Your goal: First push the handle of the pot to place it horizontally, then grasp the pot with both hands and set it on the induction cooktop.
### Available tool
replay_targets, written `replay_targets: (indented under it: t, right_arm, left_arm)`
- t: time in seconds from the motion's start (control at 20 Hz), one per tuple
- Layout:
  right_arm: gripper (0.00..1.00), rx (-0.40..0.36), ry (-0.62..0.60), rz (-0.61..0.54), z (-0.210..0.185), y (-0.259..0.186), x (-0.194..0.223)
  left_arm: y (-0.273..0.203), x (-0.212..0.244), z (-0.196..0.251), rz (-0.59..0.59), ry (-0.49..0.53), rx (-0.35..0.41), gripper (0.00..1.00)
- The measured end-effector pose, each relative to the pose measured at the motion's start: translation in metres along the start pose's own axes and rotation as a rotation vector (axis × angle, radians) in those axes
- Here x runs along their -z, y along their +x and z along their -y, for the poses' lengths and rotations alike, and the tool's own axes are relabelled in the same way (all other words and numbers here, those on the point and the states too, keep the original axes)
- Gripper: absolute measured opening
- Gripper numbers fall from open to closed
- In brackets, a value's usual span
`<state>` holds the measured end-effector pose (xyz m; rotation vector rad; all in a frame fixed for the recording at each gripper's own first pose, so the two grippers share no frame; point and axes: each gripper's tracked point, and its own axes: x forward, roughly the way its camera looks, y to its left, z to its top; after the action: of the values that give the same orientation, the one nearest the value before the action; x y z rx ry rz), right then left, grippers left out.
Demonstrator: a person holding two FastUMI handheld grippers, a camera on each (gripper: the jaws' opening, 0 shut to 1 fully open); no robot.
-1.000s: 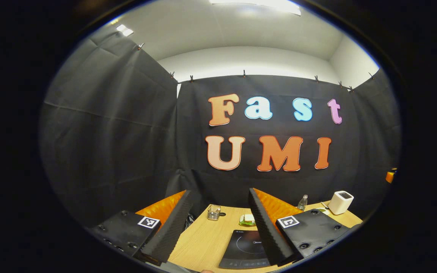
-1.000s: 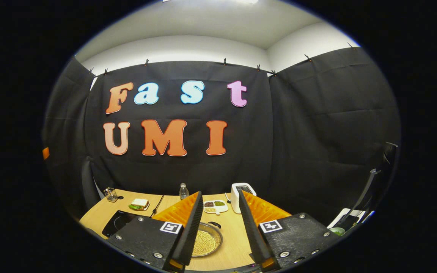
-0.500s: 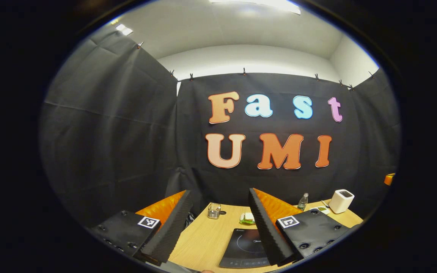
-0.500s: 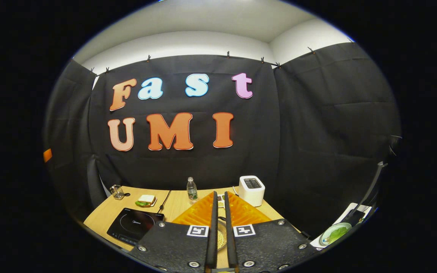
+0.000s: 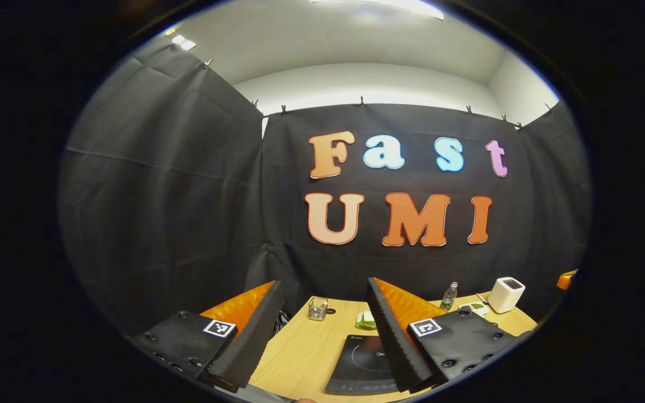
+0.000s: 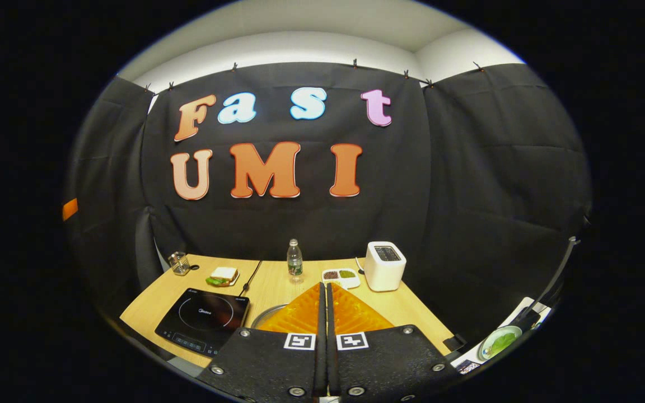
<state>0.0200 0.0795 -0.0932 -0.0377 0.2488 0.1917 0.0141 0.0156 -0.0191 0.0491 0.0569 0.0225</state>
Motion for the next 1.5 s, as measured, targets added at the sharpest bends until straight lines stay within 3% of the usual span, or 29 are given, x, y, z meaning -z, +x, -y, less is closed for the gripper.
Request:
replay_targets:
  t: [0.7, 1.5]
  right_arm:
    - [0.00, -0.143, -0.097, -0.320, -0.061, 0.021, 0.154]
    - [0.00, -0.240, -0.199, -0.586, -0.117, 0.024, 0.262]
  left_arm:
    - [0.003, 0.025, -0.012, -0.052, 0.029, -0.033, 0.98]
    - [0.002, 0.046, -0.041, -0.108, 0.052, -0.076, 0.97]
